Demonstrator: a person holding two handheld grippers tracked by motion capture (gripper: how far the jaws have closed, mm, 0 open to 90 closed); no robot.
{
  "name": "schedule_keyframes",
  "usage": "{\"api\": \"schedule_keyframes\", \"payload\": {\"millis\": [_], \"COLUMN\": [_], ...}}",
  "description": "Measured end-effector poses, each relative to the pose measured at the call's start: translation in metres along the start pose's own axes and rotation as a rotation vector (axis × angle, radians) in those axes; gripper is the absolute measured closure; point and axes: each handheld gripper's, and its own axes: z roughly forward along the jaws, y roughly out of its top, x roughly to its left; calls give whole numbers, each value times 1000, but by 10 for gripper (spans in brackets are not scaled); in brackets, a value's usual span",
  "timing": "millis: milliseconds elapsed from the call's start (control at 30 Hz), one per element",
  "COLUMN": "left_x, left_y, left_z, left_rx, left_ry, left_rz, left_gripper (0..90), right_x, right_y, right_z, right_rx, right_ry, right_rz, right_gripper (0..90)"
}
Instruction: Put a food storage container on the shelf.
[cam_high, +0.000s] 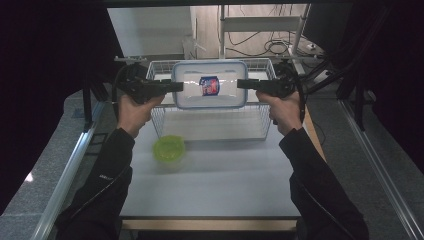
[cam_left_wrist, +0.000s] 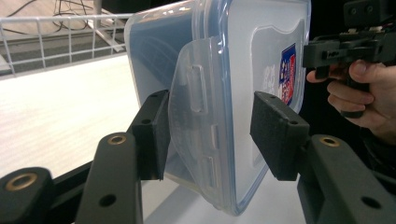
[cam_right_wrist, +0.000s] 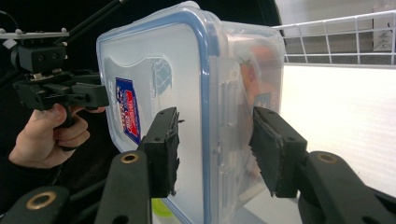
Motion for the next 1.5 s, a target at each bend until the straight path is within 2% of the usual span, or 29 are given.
{"api": "schedule_keyframes", "payload": {"millis": [233, 367, 533, 667, 833, 967, 1100, 1233, 1367, 1433, 1500], "left_x": [12, 19, 20, 16, 14, 8, 7, 11, 11, 11, 12], "left_y": [5, 3, 3, 5, 4, 5, 4, 2, 1, 1, 0], "left_z": [9, 15, 17, 20, 21, 23, 28, 30, 30, 30, 29], "left_rx": [3, 19, 10, 20, 16, 27, 61, 46, 41, 23, -8], "left_ry": [1, -3, -2, 31, 49, 133, 184, 171, 172, 167, 153], "left_rz": [-27, -50, -31, 10, 42, 95, 132, 103, 108, 102, 89], "left_gripper": [490, 489, 487, 464, 454, 420, 455, 454, 452, 447, 434], "right_x": [-12, -17, -23, -26, -28, -27, -28, -35, -40, -40, -37], "right_y": [9, 11, 11, 11, 9, 9, 9, 7, 9, 12, 15], "right_z": [9, 13, 15, 15, 15, 16, 18, 21, 24, 25, 26], "right_rx": [-5, 14, 13, 2, -13, -13, -13, -21, -29, -45, -46], "right_ry": [-2, -14, -11, -9, -8, -17, -30, -25, -18, -46, -100], "right_rz": [33, 51, 75, 78, 76, 70, 72, 113, 135, 121, 80], "right_gripper": [528, 526, 523, 521, 517, 513, 496, 465, 460, 462, 498]}}
